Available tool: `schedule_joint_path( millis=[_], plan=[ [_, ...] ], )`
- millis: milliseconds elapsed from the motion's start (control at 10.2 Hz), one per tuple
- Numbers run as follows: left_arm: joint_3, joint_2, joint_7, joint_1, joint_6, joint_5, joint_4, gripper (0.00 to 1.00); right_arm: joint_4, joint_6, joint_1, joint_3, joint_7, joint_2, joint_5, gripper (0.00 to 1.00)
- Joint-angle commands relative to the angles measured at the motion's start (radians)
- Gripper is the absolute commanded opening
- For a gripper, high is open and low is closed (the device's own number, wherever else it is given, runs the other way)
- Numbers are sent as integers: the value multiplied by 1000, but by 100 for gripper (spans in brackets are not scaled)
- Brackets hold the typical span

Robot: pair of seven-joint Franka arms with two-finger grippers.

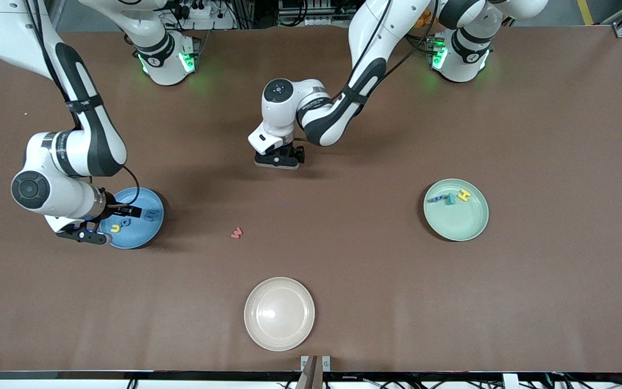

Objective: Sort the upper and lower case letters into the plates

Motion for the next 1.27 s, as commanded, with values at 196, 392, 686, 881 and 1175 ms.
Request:
schedule_joint_path(
  millis=[196, 392, 686, 881, 1175],
  plan=[
    [19, 6, -29, -16, 1, 2, 24, 70, -4, 15, -9, 8, 3, 3, -18, 100],
    [19, 9, -29, -16, -2, 0, 22, 60, -4, 15, -9, 8, 5, 7, -18, 100],
    [19, 3, -51, -36, -37, -4, 21, 61, -4, 15, -7, 8, 5, 7, -16, 100],
    [16, -4, -51, -40, -77, -7, 21, 61, -4, 15, -7, 8, 3, 7, -16, 100],
    [17, 2, -42, -45, -92, 2, 25, 51, -4, 13, -6, 8, 5, 7, -16, 100]
  ],
)
